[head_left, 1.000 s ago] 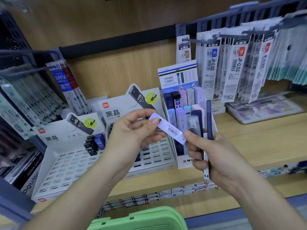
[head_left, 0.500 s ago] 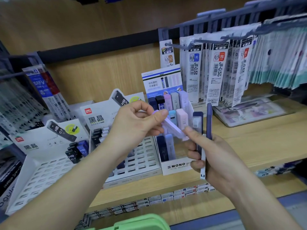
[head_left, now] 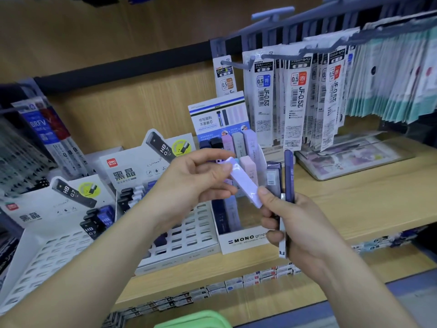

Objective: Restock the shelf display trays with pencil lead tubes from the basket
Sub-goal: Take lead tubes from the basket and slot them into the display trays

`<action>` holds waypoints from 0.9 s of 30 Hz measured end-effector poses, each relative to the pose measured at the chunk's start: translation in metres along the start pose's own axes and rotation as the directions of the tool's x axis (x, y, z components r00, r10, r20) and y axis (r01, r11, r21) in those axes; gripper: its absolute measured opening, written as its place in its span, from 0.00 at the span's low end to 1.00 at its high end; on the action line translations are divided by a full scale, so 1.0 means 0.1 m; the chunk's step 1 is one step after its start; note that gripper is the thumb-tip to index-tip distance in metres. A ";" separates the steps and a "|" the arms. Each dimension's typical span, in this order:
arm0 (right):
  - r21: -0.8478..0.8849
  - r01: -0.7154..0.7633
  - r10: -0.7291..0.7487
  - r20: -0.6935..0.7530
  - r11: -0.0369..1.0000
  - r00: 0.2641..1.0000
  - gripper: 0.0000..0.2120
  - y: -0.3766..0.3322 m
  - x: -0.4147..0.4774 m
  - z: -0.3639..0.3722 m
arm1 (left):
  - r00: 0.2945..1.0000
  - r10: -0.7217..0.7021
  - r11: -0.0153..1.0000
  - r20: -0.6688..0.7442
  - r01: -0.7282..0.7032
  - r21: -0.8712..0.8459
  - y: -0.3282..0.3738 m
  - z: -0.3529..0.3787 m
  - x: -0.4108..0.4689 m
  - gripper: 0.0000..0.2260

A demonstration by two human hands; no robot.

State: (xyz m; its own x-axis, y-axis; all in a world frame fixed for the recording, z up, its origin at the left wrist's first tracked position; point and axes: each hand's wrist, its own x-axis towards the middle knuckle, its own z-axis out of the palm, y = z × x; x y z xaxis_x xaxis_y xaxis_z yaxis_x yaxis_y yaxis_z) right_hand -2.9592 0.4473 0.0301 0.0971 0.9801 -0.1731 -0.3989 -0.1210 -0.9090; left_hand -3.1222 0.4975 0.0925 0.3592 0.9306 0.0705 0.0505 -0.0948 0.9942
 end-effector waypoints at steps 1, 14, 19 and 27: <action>0.010 -0.007 0.007 -0.002 1.000 1.000 0.06 0.00 0.01 0.00 | 1.000 0.007 1.000 0.017 -0.008 0.030 0.01 -0.02 0.01 0.16; 0.101 -0.008 0.020 -0.118 0.995 0.993 0.12 -0.06 0.07 -0.06 | 0.918 0.270 0.893 -0.290 -0.127 0.431 0.31 -0.22 0.31 0.09; 0.013 0.005 -0.003 -0.081 1.000 0.997 0.08 -0.01 0.11 -0.02 | 0.893 0.332 0.862 -0.303 -0.156 0.483 0.30 -0.25 0.27 0.10; 0.073 -0.061 0.066 -0.061 0.995 0.996 0.07 0.00 0.16 -0.01 | 0.924 0.336 0.798 -0.181 -0.178 0.576 0.09 -0.19 0.15 0.12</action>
State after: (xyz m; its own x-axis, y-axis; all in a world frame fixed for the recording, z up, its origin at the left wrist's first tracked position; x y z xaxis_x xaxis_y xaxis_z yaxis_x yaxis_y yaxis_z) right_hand -2.9563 0.4624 0.0271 0.1256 0.9587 -0.2553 -0.4697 -0.1692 -0.8665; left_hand -3.1337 0.5172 0.1042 0.1804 0.8922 0.4141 0.5130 -0.4446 0.7343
